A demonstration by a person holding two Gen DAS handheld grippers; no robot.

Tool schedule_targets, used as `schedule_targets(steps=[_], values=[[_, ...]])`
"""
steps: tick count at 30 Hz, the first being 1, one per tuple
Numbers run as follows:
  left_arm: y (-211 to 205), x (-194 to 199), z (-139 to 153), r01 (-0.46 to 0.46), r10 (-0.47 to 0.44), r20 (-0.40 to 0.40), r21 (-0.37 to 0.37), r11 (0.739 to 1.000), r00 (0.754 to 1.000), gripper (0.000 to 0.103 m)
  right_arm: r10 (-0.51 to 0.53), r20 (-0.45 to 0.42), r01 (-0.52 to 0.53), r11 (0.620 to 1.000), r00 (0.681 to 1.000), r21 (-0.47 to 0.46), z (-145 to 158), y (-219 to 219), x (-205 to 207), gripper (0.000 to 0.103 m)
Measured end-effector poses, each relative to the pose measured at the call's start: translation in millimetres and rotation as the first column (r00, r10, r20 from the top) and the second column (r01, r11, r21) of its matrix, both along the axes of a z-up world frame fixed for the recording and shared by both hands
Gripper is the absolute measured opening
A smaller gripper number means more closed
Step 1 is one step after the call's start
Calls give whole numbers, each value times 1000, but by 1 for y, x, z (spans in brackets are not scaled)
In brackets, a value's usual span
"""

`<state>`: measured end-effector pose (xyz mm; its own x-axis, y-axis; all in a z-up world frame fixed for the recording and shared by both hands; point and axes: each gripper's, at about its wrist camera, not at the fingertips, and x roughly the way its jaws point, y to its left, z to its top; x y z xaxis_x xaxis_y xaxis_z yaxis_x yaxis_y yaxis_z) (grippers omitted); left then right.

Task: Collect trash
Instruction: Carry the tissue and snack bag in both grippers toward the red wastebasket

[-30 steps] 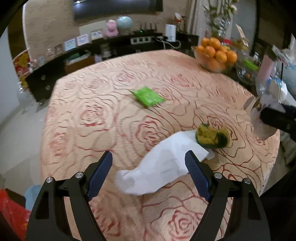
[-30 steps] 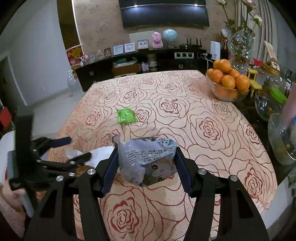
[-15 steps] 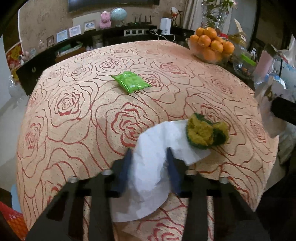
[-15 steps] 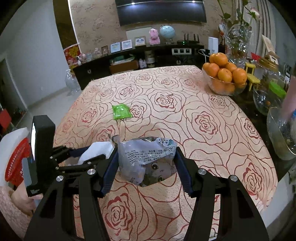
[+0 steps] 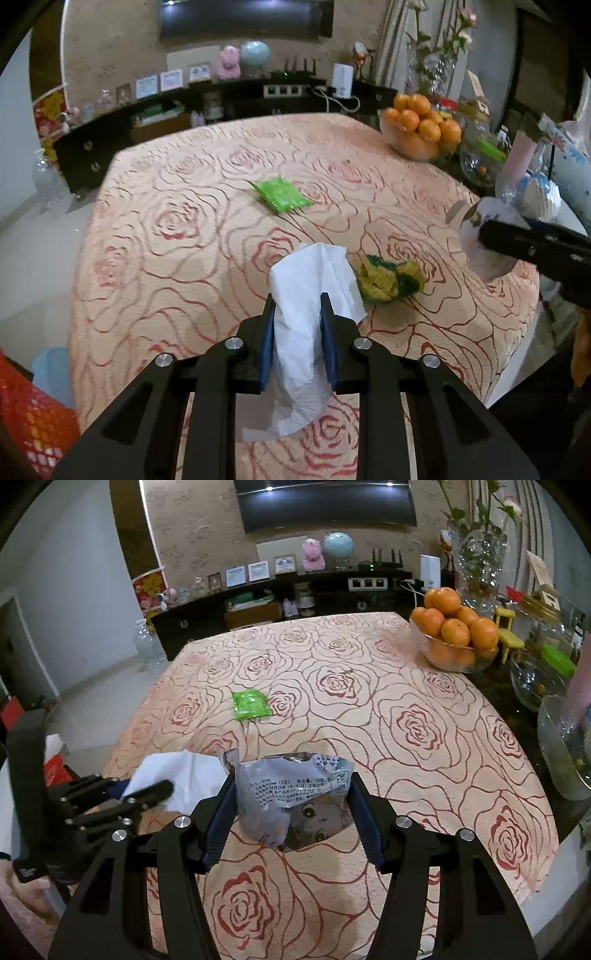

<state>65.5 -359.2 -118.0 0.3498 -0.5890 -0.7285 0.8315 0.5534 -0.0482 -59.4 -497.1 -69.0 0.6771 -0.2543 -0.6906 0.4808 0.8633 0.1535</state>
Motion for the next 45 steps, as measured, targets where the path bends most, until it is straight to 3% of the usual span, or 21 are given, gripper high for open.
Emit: schedule_targets(steps=[17, 29, 36, 45], values=[[65, -7, 59, -161, 172, 113, -101, 982, 979, 21, 43, 7, -43, 999, 999, -11, 4, 21, 17, 57], [123, 0, 85, -307, 328, 184, -133, 942, 927, 21, 119, 8, -119, 992, 993, -38, 10, 54, 39, 57], [159, 8, 89, -396, 417, 180, -145, 907, 891, 21, 182, 12, -181, 981, 983, -62, 15, 81, 54, 57], [190, 12, 91, -454, 475, 171, -147, 879, 863, 21, 239, 18, -236, 968, 971, -80, 21, 108, 65, 57]])
